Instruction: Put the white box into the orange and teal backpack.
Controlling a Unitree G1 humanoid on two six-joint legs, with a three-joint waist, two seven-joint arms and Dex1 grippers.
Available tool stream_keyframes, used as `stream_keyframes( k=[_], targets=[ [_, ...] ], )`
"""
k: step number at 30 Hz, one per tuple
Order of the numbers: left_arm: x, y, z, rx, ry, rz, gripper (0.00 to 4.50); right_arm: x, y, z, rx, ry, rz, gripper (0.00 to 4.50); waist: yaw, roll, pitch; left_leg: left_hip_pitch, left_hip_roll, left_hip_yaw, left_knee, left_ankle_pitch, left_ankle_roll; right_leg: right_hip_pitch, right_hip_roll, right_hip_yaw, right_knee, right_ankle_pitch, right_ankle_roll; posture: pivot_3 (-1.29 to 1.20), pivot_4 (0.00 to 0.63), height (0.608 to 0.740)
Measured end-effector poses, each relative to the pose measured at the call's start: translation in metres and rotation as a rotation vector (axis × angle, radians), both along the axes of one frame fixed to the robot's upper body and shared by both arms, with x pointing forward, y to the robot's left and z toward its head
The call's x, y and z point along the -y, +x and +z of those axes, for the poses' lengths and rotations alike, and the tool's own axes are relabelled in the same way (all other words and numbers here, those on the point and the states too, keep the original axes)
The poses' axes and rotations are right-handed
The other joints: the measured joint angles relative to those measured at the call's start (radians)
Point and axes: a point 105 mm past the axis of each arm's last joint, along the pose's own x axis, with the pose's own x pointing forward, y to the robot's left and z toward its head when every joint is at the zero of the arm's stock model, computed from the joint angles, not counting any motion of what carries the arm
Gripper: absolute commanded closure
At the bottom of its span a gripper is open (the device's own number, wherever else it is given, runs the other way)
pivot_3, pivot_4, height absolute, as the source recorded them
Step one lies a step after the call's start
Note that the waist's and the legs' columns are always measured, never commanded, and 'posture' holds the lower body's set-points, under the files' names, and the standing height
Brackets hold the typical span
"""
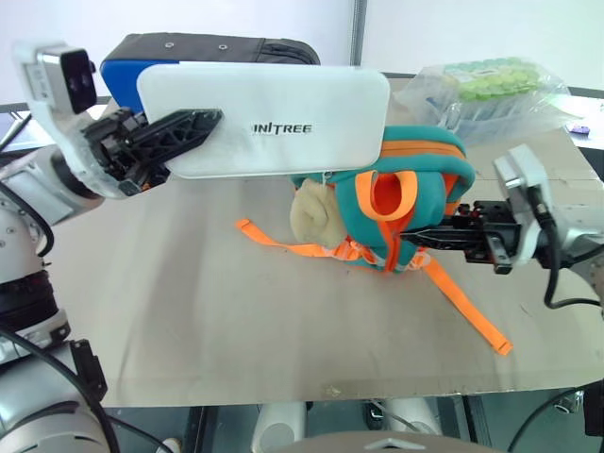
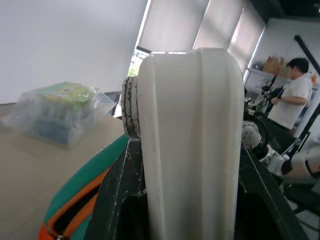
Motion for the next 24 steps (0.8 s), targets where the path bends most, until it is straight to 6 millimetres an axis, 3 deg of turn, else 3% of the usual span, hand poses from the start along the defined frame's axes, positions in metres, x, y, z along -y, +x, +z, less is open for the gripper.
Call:
stream_keyframes(
  k=[4,8,15,24],
  targets=[
    [-0.005,0.01,-0.004,0.027,0.018,0.01,3.47,0.01,-0.005,0.001,-0.014,-0.021,0.004,4.42,0.004,0.0,0.0,0.0,0.0,0.0,0.0,0.0,0.0,0.0,0.0,0.0,0.0,0.0,0.0,0.0,0.15,0.74],
    [-0.01,0.017,0.004,0.064,0.023,0.038,3.47,0.013,-0.007,0.0,-0.025,-0.025,0.01,4.42,0.006,0.0,0.0,0.0,0.0,0.0,0.0,0.0,0.0,0.0,0.0,0.0,0.0,0.0,0.0,0.0,0.15,0.74],
    [-0.015,0.022,0.0,0.068,0.049,0.04,3.47,0.014,-0.008,0.001,-0.026,-0.016,0.004,4.42,0.008,0.0,0.0,-0.001,0.0,0.0,0.001,0.0,0.0,0.0,0.0,0.0,0.0,0.0,0.0,0.0,0.15,0.74],
    [-0.004,0.028,-0.022,0.128,0.142,0.02,3.47,0.015,-0.011,0.006,-0.035,0.027,0.001,4.42,0.023,0.0,0.0,-0.001,0.0,-0.001,0.003,0.0,0.0,0.002,0.0,-0.001,0.001,0.0,0.0,0.0,0.15,0.74]
  ],
)
